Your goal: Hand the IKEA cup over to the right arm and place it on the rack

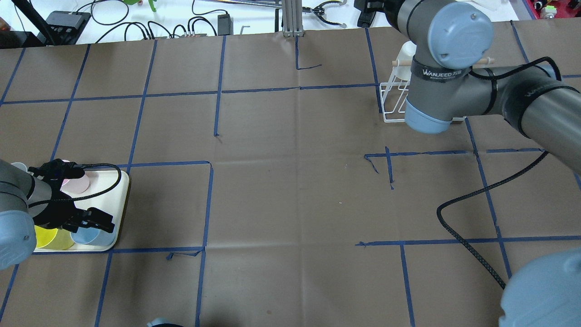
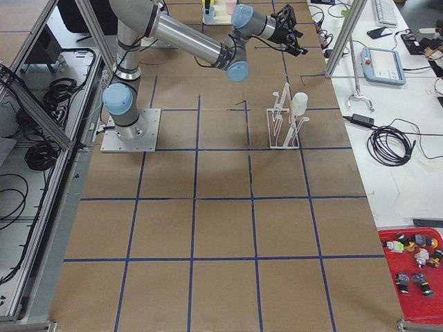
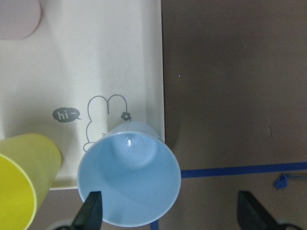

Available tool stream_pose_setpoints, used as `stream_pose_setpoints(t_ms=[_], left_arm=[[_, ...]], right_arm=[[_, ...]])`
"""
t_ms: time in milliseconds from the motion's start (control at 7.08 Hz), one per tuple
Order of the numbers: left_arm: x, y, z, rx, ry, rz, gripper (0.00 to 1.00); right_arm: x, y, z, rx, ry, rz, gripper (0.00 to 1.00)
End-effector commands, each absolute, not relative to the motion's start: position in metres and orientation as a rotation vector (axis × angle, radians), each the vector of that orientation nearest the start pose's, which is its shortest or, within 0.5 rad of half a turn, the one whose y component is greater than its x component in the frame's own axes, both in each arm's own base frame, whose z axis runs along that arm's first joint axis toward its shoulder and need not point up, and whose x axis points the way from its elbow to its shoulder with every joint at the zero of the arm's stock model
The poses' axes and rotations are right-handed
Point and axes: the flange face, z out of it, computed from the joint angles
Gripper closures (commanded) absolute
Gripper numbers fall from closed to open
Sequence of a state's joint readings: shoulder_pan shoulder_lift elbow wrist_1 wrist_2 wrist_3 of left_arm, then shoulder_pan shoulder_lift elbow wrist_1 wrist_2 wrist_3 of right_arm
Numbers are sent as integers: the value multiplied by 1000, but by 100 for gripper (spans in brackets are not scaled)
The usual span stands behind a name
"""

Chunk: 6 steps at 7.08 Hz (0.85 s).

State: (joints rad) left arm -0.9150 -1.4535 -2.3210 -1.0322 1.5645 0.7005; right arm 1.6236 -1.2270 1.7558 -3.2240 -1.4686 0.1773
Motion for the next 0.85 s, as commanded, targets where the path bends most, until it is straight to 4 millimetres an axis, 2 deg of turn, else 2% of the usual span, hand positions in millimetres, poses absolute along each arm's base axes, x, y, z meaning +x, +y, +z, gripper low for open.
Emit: stream_pose_setpoints(t_ms=[0, 141, 424, 565, 707], left_arm=[[113, -366, 238, 76, 3205, 120, 7], [113, -366, 238, 78, 3204, 121, 21], [114, -365, 237, 84, 3202, 131, 59], [115, -365, 238, 87, 3189, 144, 88], [116, -366, 239, 85, 3189, 144, 100]], right_arm=[[224, -587, 417, 211, 2380, -1449, 0], [234, -579, 427, 364, 2292, -1384, 0], [258, -557, 440, 646, 2103, -1200, 0], [266, -550, 434, 801, 2012, -1085, 0], [271, -547, 432, 923, 1919, -986, 0]])
